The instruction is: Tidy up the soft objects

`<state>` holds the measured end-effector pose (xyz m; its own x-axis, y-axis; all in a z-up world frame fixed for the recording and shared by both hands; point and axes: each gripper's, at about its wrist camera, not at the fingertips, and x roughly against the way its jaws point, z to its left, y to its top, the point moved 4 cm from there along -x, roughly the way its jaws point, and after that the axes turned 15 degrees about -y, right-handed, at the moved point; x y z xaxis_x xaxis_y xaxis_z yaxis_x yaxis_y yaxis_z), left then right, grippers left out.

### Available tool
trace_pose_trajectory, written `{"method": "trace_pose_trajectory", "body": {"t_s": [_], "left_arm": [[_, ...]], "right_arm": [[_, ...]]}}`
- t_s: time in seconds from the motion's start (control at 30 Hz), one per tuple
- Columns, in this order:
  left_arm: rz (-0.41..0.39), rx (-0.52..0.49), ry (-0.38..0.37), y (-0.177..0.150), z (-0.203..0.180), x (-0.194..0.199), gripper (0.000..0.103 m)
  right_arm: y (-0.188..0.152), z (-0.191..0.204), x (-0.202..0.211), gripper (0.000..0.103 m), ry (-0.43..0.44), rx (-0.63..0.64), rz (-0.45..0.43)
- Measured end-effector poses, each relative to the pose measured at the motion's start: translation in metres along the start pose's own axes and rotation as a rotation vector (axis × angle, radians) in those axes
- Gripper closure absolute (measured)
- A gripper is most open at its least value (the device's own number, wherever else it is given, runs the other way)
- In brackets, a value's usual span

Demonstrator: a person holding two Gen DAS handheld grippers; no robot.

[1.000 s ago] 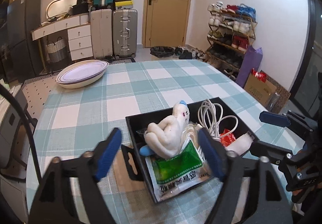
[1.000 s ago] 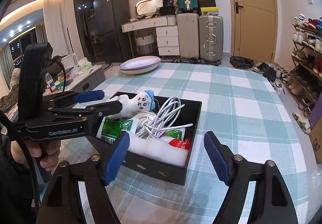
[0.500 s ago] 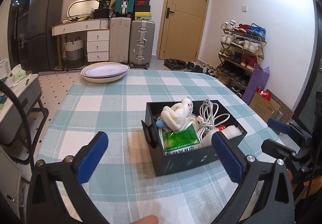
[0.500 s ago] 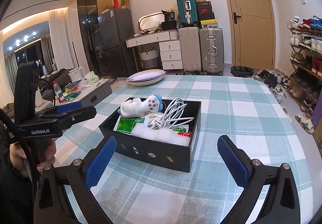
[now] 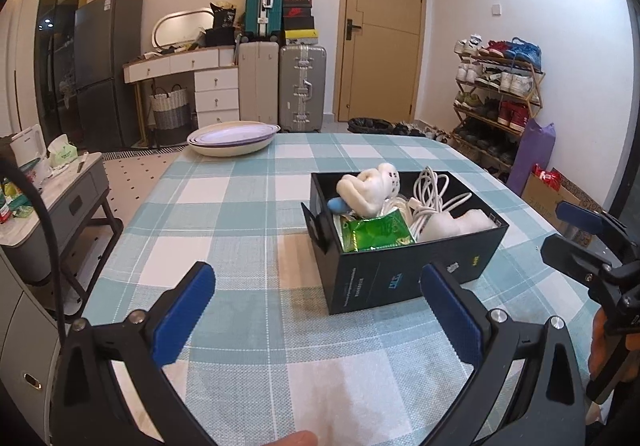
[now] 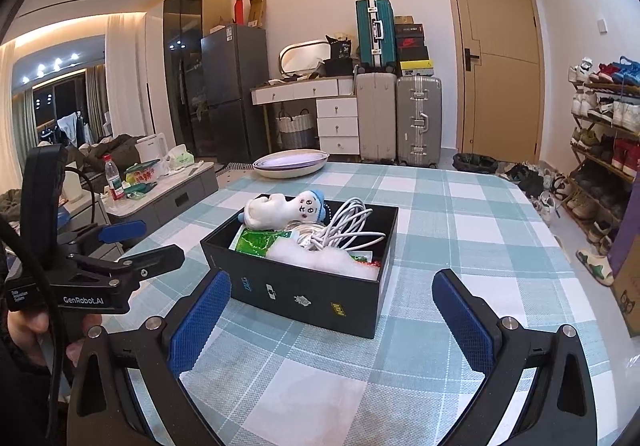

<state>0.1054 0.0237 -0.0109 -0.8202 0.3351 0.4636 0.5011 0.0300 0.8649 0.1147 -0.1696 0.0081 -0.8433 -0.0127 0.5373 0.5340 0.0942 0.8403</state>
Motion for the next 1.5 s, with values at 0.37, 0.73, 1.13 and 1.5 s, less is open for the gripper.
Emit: {"method": "trace_pose_trajectory", "body": {"t_s": [0.37, 0.73, 1.13, 1.5], "left_arm": [[-0.017, -0.042, 0.022, -0.005, -0.004, -0.005, 0.0], [-0.032, -0.037, 0.013, -0.005, -0.005, -0.003, 0.0], [-0.049, -0.027, 0.006, -0.006, -0.003, 0.0, 0.0], [-0.049, -0.028, 0.008, -0.006, -0.002, 0.0, 0.0]], "right_arm": [[-0.006, 0.0, 0.002, 0.0, 0.003, -0.01, -0.032], [-0.011, 0.002, 0.002, 0.0, -0.016, 0.002, -0.045], [-0.011, 0.001, 0.004, 0.0, -0.028, -0.001, -0.06], [-0.008, 0.003, 0.006, 0.0, -0.028, 0.007, -0.074]]}}
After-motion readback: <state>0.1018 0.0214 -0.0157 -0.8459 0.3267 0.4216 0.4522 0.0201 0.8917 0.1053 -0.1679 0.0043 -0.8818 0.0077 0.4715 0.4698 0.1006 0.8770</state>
